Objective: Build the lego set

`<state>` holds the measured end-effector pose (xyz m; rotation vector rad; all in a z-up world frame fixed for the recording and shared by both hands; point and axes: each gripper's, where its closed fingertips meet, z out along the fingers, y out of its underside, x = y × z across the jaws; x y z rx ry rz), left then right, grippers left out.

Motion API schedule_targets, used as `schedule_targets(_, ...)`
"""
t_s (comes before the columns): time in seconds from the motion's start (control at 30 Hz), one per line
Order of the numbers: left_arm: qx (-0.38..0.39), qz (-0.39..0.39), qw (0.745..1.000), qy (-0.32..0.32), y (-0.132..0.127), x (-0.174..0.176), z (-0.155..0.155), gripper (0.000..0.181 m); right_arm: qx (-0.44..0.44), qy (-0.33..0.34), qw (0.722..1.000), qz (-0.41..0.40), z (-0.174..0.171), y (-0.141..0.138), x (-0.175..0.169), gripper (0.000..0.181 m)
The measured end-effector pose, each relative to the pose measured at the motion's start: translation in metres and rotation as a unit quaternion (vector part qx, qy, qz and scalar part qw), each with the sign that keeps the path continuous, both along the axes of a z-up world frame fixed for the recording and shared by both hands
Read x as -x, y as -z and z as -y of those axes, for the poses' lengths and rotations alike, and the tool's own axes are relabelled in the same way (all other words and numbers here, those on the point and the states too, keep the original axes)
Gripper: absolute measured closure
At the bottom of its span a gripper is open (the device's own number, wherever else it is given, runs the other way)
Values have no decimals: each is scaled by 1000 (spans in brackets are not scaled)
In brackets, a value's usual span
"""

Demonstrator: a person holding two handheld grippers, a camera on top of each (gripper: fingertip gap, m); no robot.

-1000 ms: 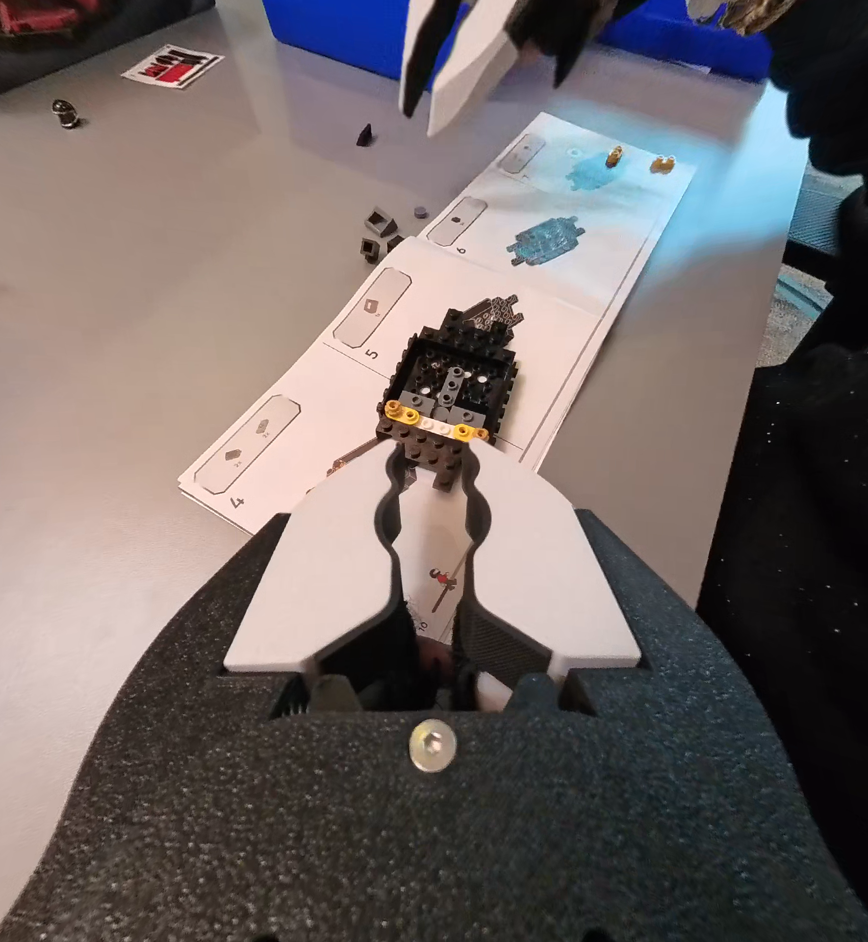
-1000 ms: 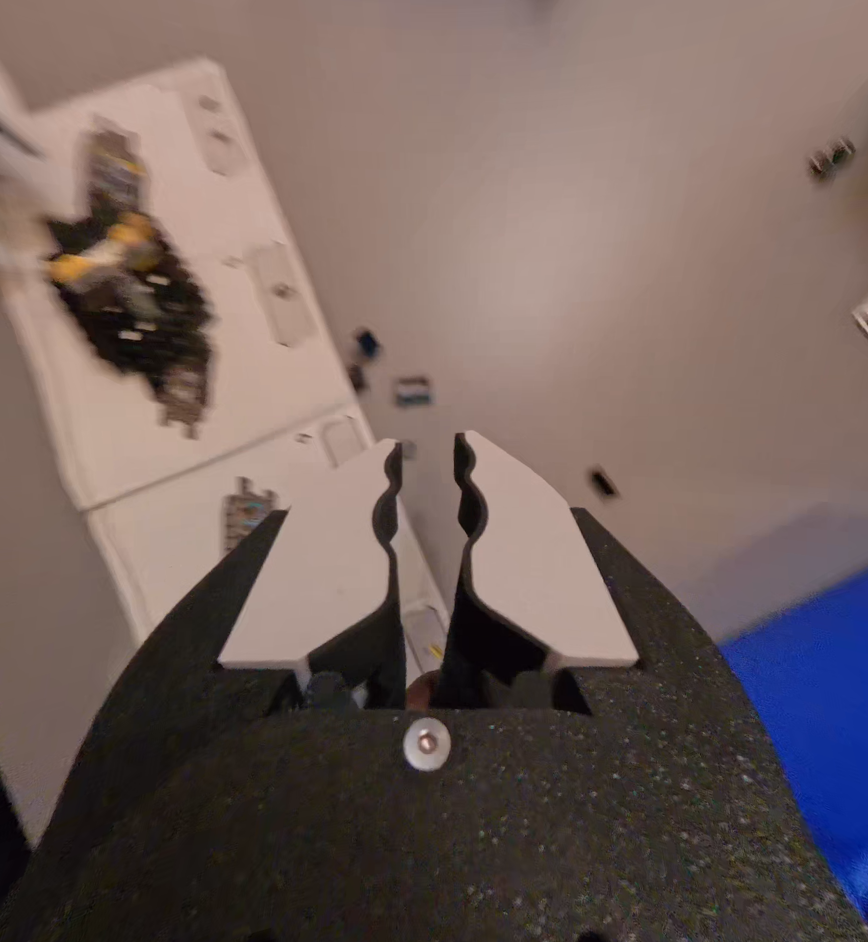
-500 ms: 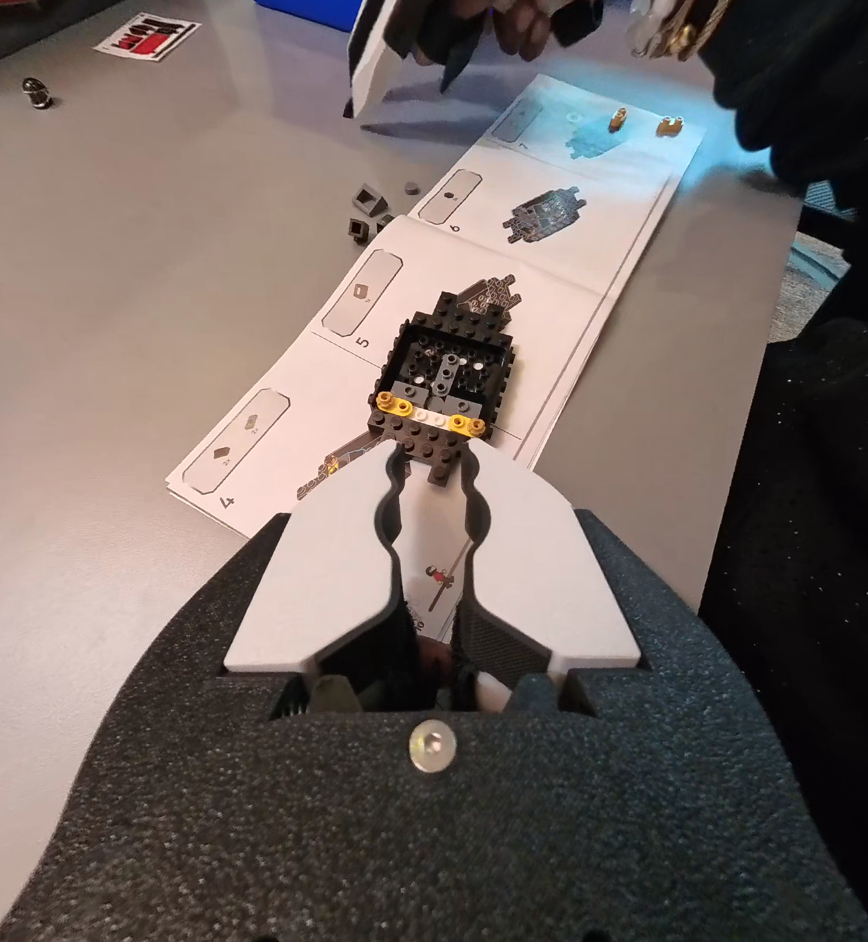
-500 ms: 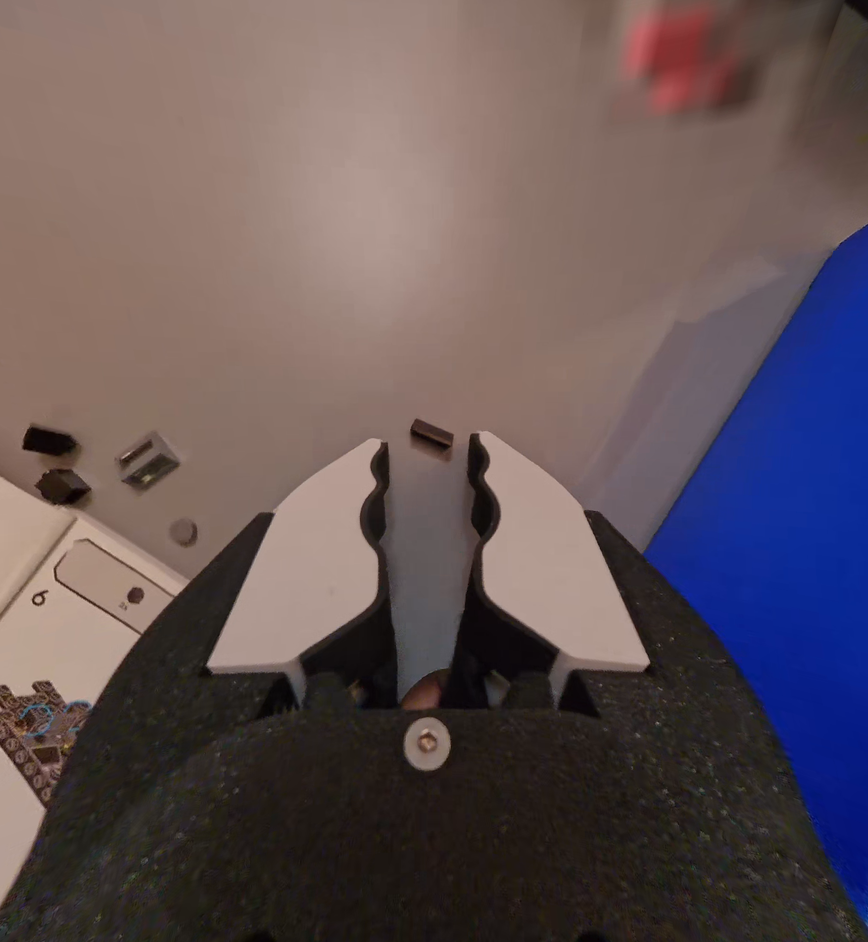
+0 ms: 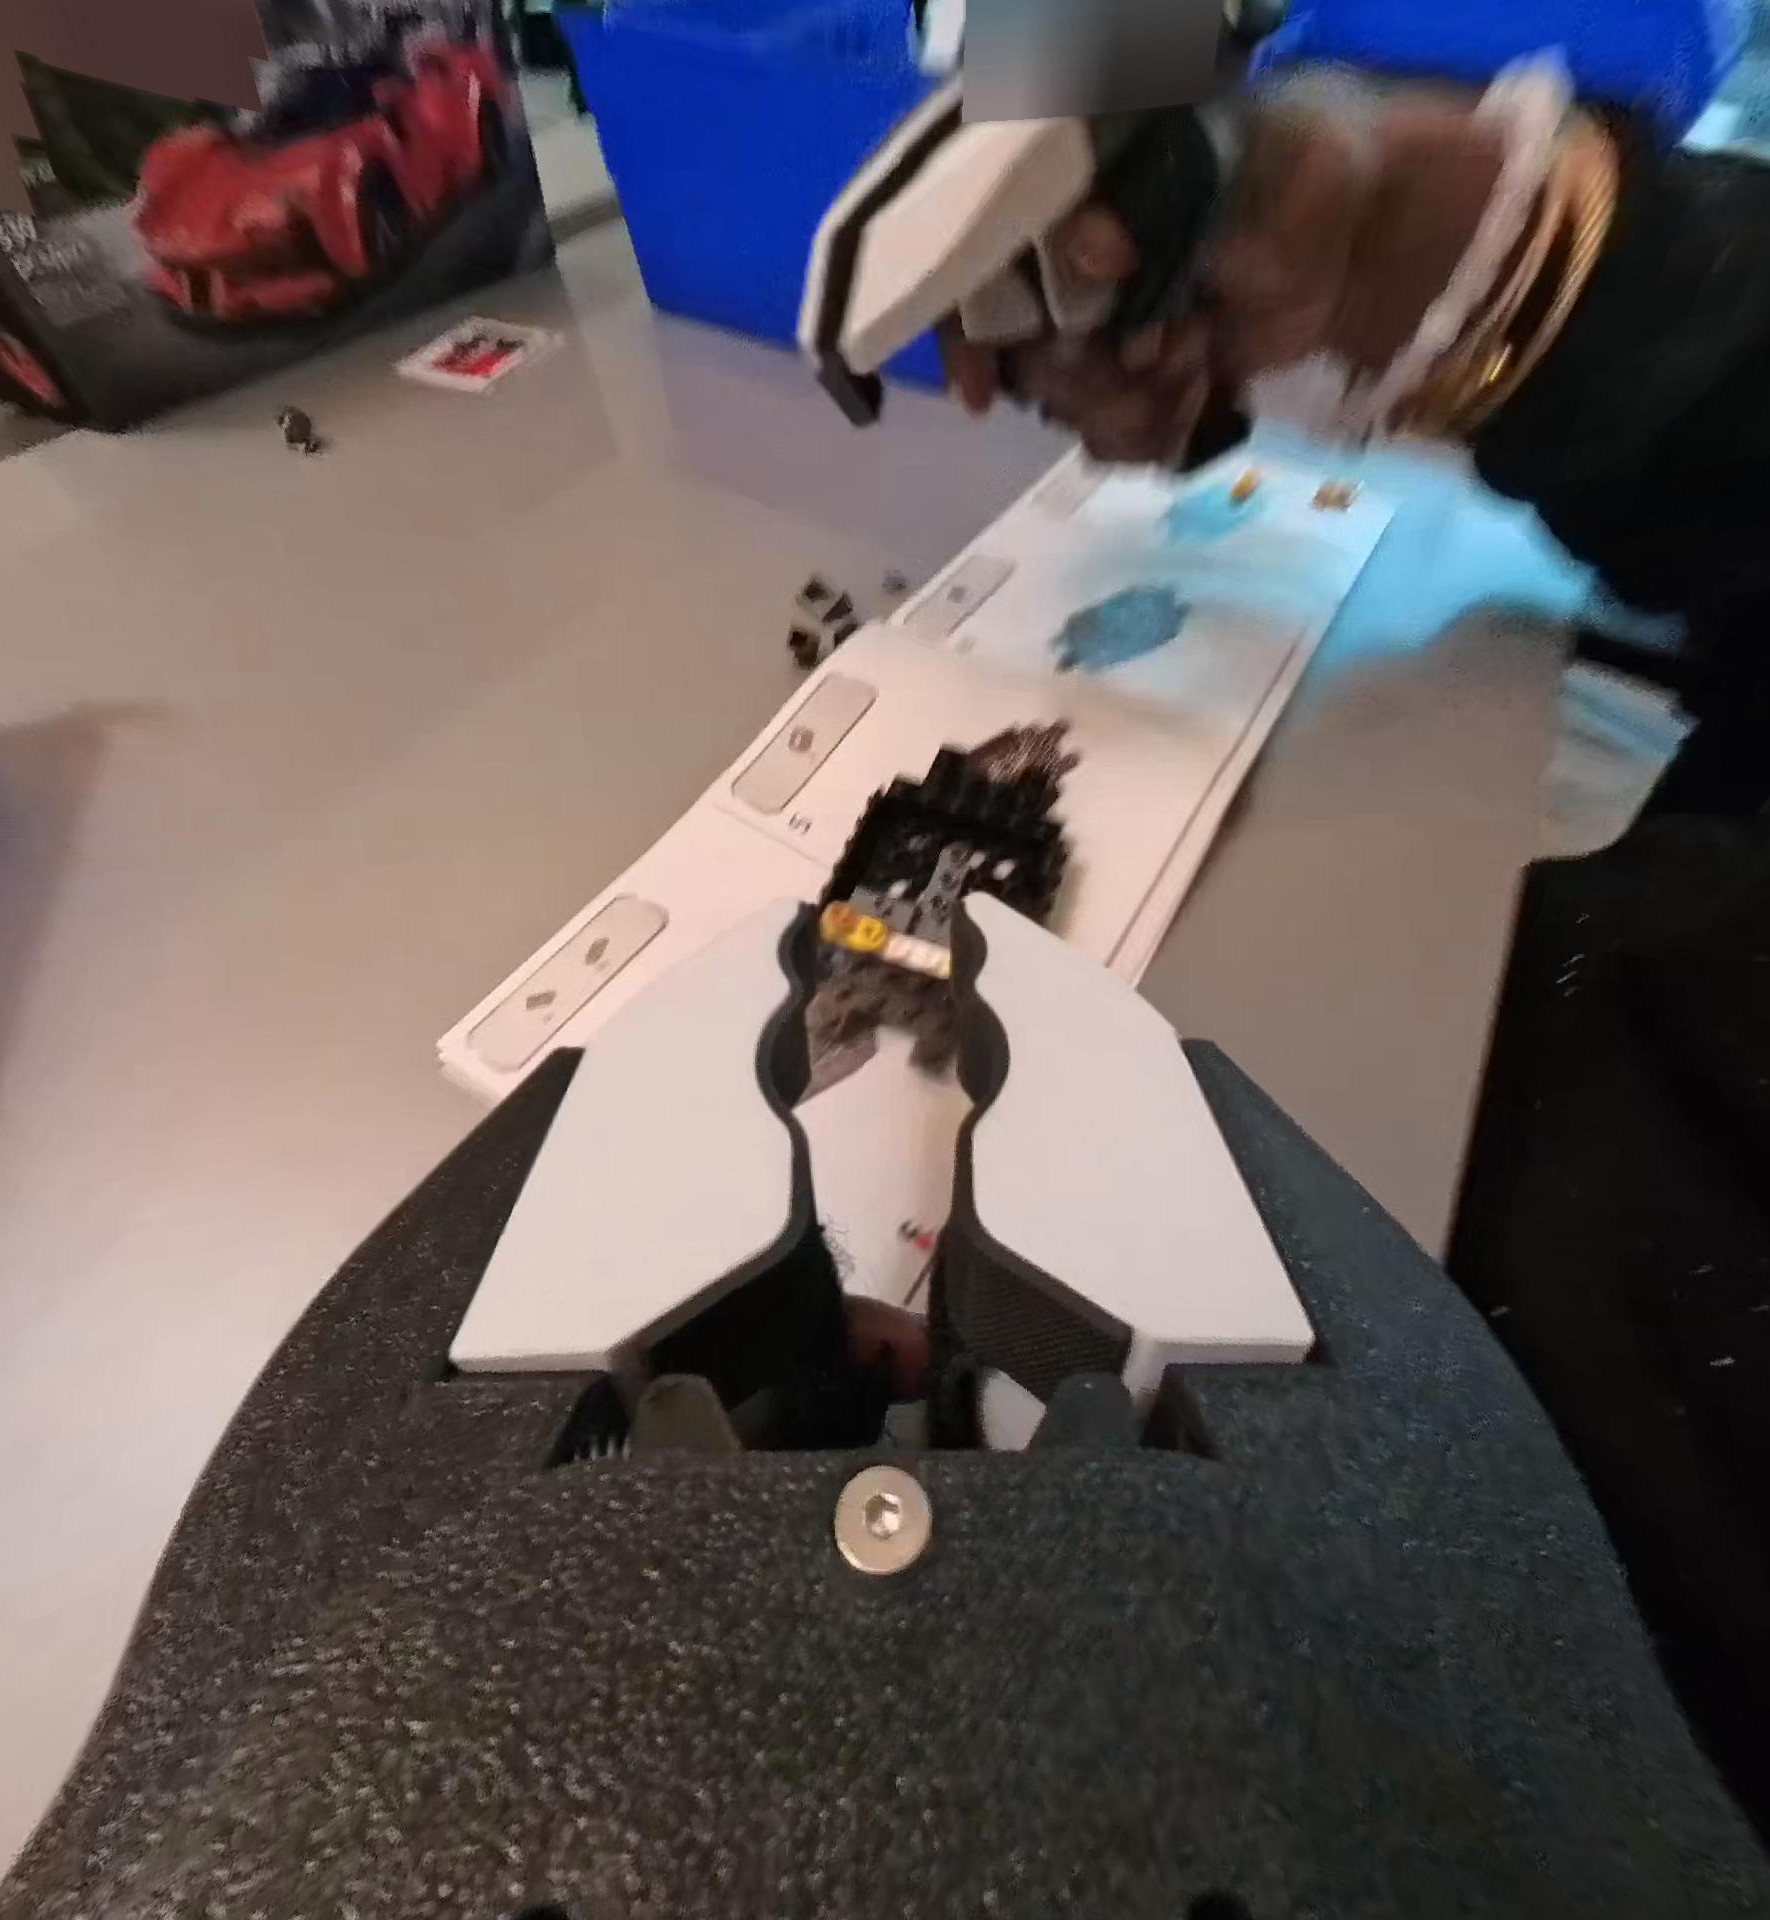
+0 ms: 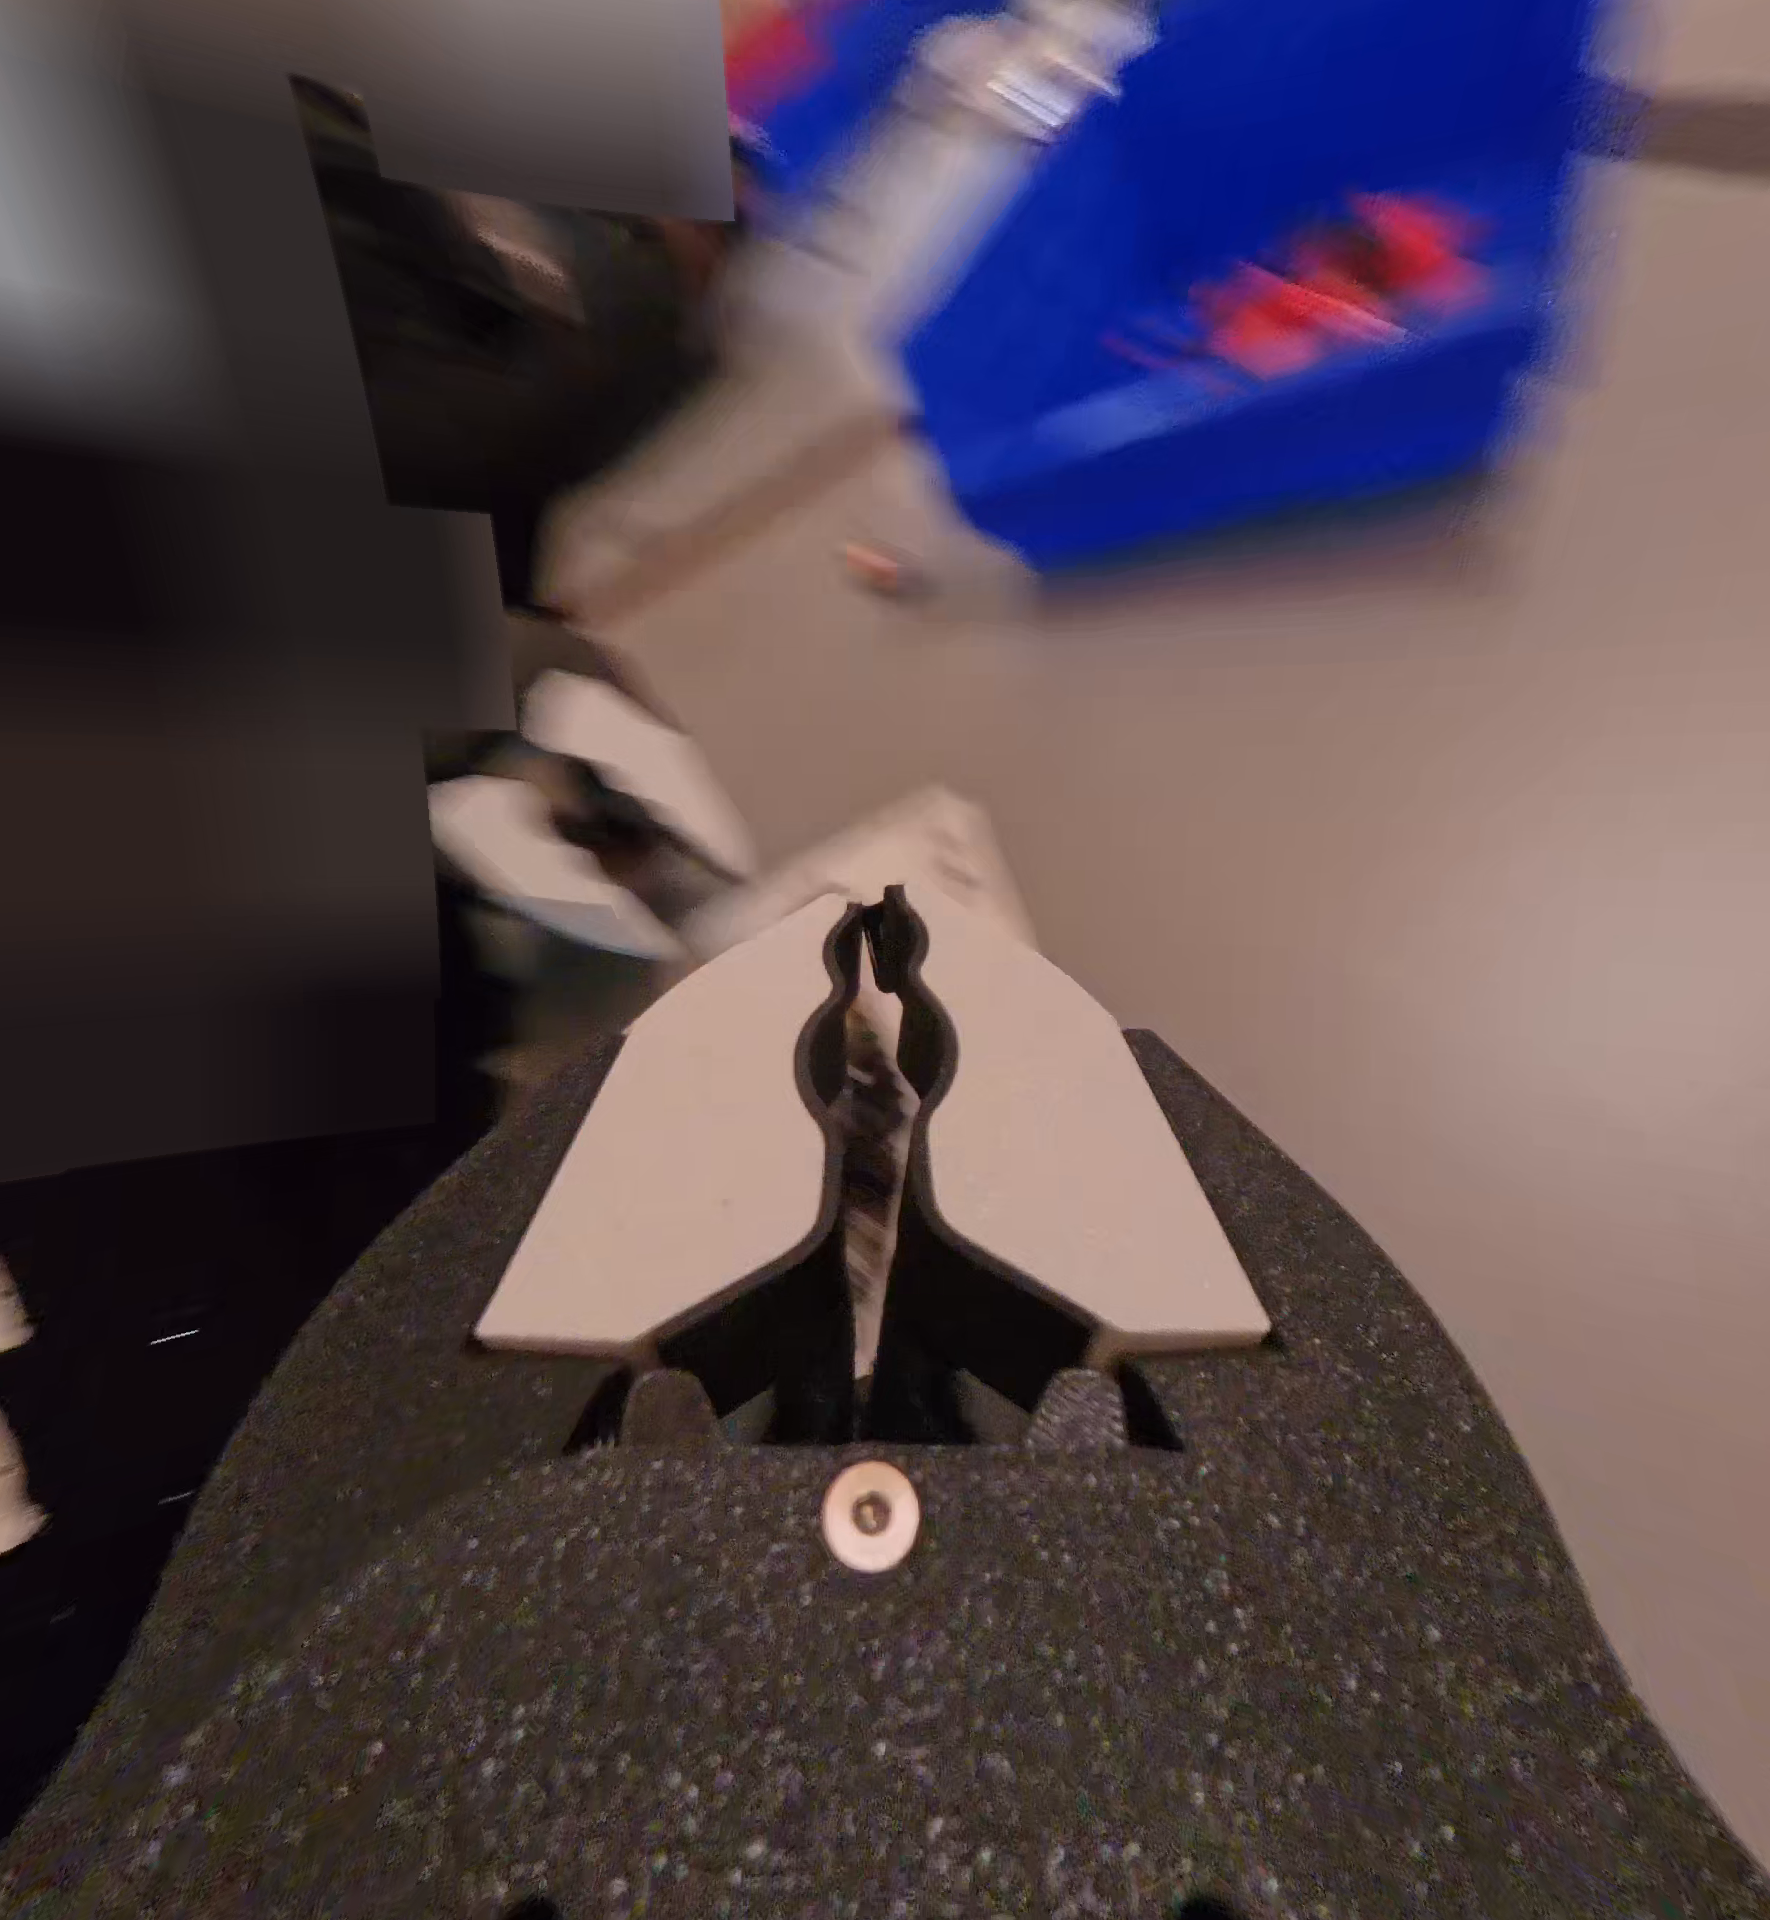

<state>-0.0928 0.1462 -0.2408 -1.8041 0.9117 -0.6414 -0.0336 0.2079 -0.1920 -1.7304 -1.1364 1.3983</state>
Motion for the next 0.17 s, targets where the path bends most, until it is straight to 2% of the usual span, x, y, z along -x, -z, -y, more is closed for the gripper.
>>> schedule_targets(0.07,24,107,993,41,-23,-12,11,160,-72,-102,985,-115,44,-32,18,177)
schedule_targets(0.1,47,179,981,65,-39,-16,17,161,-139,-128,972,-143,59,-40,23,177)
schedule_targets(0.17,105,310,938,112,-68,-18,28,161,-258,-146,941,-160,73,-48,33,177)
